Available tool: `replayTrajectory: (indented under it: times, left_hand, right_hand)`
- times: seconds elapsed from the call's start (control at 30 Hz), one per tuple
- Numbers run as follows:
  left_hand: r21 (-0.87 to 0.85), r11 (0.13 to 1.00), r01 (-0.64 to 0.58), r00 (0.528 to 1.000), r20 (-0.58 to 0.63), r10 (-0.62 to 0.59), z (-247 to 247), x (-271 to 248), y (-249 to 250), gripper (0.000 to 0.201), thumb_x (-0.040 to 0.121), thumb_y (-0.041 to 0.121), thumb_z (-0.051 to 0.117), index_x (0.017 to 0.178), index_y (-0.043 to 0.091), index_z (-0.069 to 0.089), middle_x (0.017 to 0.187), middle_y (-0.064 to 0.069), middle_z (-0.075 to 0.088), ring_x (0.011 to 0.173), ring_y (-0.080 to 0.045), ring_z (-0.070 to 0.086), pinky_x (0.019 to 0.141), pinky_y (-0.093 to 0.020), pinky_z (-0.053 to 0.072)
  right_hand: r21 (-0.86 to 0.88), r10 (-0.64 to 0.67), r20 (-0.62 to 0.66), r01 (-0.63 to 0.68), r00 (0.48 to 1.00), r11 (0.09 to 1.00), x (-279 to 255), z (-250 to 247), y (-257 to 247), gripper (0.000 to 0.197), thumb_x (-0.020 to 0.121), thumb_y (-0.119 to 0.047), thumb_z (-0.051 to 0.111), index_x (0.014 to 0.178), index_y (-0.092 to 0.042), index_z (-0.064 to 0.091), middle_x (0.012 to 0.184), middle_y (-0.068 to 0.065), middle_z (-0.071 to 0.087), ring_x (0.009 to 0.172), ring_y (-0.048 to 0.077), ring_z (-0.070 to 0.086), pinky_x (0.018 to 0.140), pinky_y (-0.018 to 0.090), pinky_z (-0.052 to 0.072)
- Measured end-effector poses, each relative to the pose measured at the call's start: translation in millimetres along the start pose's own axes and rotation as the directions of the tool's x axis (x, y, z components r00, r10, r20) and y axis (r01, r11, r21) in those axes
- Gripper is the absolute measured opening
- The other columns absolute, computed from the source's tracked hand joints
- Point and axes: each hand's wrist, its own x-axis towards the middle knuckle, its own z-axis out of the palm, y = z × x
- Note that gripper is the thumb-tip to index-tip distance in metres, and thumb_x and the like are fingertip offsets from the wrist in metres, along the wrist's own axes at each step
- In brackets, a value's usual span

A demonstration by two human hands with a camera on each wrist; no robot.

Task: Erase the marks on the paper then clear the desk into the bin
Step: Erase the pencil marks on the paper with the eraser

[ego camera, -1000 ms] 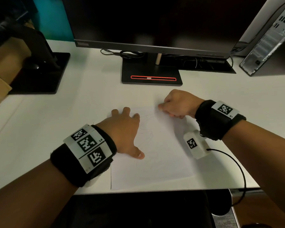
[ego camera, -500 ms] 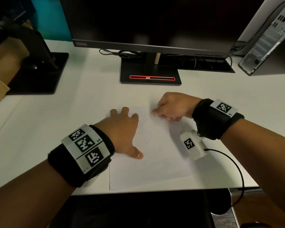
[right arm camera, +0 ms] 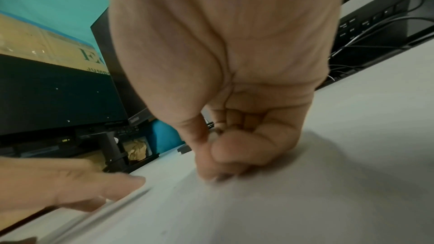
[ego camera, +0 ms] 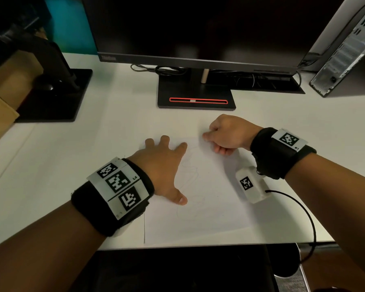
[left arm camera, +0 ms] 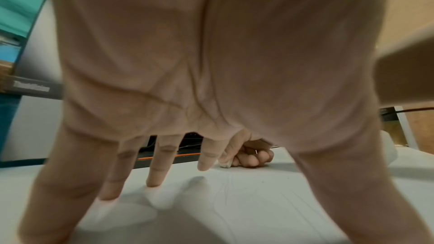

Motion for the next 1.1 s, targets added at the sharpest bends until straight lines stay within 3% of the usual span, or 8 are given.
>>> replayTrajectory:
  times: [0.2, 0.37, 0.47, 0.57, 0.73, 0.87, 1.0, 1.1]
  left_hand:
    - [0.085, 0.995, 0.051, 0.998, 0.034, -0.054, -12.4, 7.5, 8.9, 0.137, 0.058, 0.073, 0.083, 0.158, 0.034, -0.002, 0.155, -0.009, 0.006, 0.143, -0.04, 0.014, 0.101, -0.051, 0.048]
    - [0.115, 0.991, 0.066, 0.995, 0.064, -0.074, -16.0, 11.4, 11.4, 0.145, 0.053, 0.074, 0.084, 0.158, 0.034, -0.008, 0.154, -0.01, 0.006, 0.143, -0.042, 0.013, 0.103, -0.056, 0.045]
    - [0.126, 0.989, 0.071, 0.995, 0.06, -0.079, -15.5, 12.3, 11.9, 0.145, 0.053, 0.075, 0.084, 0.158, 0.034, -0.008, 0.154, -0.01, 0.007, 0.142, -0.042, 0.014, 0.102, -0.055, 0.046]
    - [0.133, 0.989, 0.071, 0.995, 0.065, -0.08, -15.5, 13.2, 11.3, 0.145, 0.053, 0.075, 0.084, 0.158, 0.034, -0.007, 0.153, -0.01, 0.008, 0.142, -0.042, 0.014, 0.103, -0.056, 0.046]
    - [0.144, 0.987, 0.072, 0.995, 0.06, -0.081, -15.2, 13.4, 11.4, 0.147, 0.051, 0.077, 0.083, 0.158, 0.035, -0.009, 0.154, -0.01, 0.008, 0.141, -0.042, 0.015, 0.102, -0.056, 0.046]
    - [0.131, 0.989, 0.067, 0.995, 0.064, -0.076, -15.6, 14.1, 10.1, 0.146, 0.051, 0.077, 0.083, 0.158, 0.034, -0.007, 0.153, -0.011, 0.009, 0.141, -0.042, 0.016, 0.102, -0.055, 0.046]
    - [0.146, 0.987, 0.073, 0.995, 0.063, -0.083, -14.8, 14.0, 11.0, 0.147, 0.051, 0.077, 0.083, 0.158, 0.034, -0.008, 0.152, -0.011, 0.009, 0.14, -0.042, 0.016, 0.101, -0.055, 0.047]
    - [0.127, 0.99, 0.068, 0.995, 0.06, -0.076, -14.9, 14.1, 9.7, 0.144, 0.05, 0.077, 0.084, 0.158, 0.035, -0.003, 0.148, -0.011, 0.014, 0.138, -0.041, 0.018, 0.099, -0.054, 0.048]
  right_hand:
    - [-0.073, -0.047, 0.041, 0.05, 0.998, 0.996, -1.7, 0.0, -1.3, 0.04, 0.101, -0.029, 0.054, 0.083, 0.004, 0.067, 0.081, 0.018, 0.077, 0.057, 0.022, 0.065, 0.053, 0.027, 0.056]
    - [-0.134, -0.06, 0.088, 0.072, 0.994, 0.988, -0.3, -2.3, -3.0, 0.039, 0.1, -0.032, 0.056, 0.072, -0.007, 0.067, 0.065, 0.008, 0.068, 0.048, 0.016, 0.054, 0.049, 0.024, 0.048]
    - [-0.178, -0.081, 0.039, 0.087, 0.996, 0.98, 0.1, -2.5, -4.1, 0.041, 0.1, -0.032, 0.055, 0.069, -0.009, 0.066, 0.07, 0.012, 0.071, 0.046, 0.016, 0.053, 0.049, 0.022, 0.045]
    - [-0.221, -0.117, 0.141, 0.147, 0.983, 0.964, -1.6, 4.4, -9.1, 0.043, 0.1, -0.035, 0.054, 0.073, -0.006, 0.069, 0.068, 0.009, 0.069, 0.05, 0.017, 0.054, 0.05, 0.023, 0.045]
    - [-0.176, -0.093, 0.025, 0.096, 0.995, 0.98, 5.6, -3.5, -1.2, 0.04, 0.098, -0.034, 0.056, 0.07, -0.007, 0.067, 0.066, 0.01, 0.066, 0.045, 0.017, 0.051, 0.047, 0.022, 0.045]
    - [-0.179, -0.138, 0.135, 0.162, 0.981, 0.971, -0.7, 6.4, -6.1, 0.044, 0.099, -0.037, 0.055, 0.073, -0.004, 0.069, 0.062, 0.007, 0.064, 0.048, 0.017, 0.052, 0.047, 0.022, 0.045]
    - [-0.173, -0.132, 0.048, 0.139, 0.99, 0.975, 3.4, 1.7, -7.3, 0.043, 0.1, -0.035, 0.055, 0.07, -0.007, 0.066, 0.066, 0.013, 0.066, 0.05, 0.019, 0.052, 0.052, 0.025, 0.045]
    - [-0.19, -0.162, 0.151, 0.19, 0.975, 0.963, -0.6, 10.2, -15.0, 0.044, 0.1, -0.037, 0.055, 0.069, -0.008, 0.065, 0.061, 0.008, 0.062, 0.05, 0.019, 0.049, 0.051, 0.026, 0.044]
